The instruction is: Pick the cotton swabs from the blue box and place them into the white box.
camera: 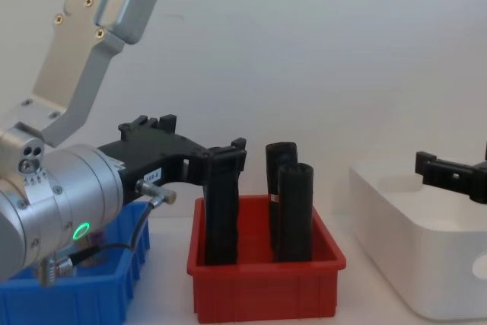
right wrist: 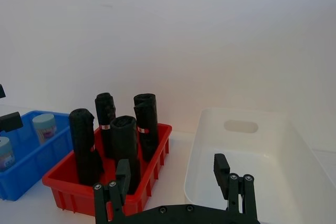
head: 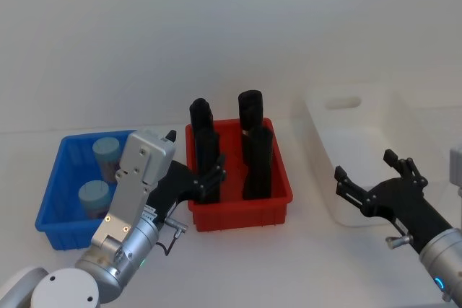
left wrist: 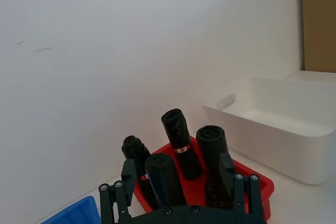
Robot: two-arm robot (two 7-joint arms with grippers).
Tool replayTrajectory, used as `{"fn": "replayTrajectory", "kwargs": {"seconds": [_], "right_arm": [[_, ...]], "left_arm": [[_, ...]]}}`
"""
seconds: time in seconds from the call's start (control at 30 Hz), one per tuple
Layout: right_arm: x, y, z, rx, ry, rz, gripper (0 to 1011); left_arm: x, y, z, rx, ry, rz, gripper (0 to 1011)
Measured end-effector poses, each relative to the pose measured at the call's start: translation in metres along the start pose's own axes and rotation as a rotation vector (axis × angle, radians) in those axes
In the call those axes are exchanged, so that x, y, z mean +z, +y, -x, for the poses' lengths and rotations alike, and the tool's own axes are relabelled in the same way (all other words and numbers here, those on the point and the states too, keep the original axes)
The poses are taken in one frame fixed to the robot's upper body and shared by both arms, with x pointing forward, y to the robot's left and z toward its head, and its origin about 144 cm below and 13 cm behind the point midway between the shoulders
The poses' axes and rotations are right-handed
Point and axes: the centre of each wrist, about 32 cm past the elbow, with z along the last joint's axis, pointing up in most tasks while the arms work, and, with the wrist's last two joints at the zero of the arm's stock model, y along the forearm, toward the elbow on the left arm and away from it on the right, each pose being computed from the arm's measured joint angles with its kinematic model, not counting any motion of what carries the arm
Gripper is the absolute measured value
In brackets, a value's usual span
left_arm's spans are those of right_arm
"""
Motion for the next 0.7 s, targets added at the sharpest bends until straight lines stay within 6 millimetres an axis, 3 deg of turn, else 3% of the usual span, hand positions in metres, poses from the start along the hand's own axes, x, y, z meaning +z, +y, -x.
{"fn": "replayTrajectory", "kwargs": {"seconds": [0.7], "right_arm": [[0.0, 0.0, 0.0, 0.0, 0.0, 0.0, 1001]], "left_arm": [[0.0, 0.0, 0.0, 0.0, 0.0, 0.0, 1004]]}}
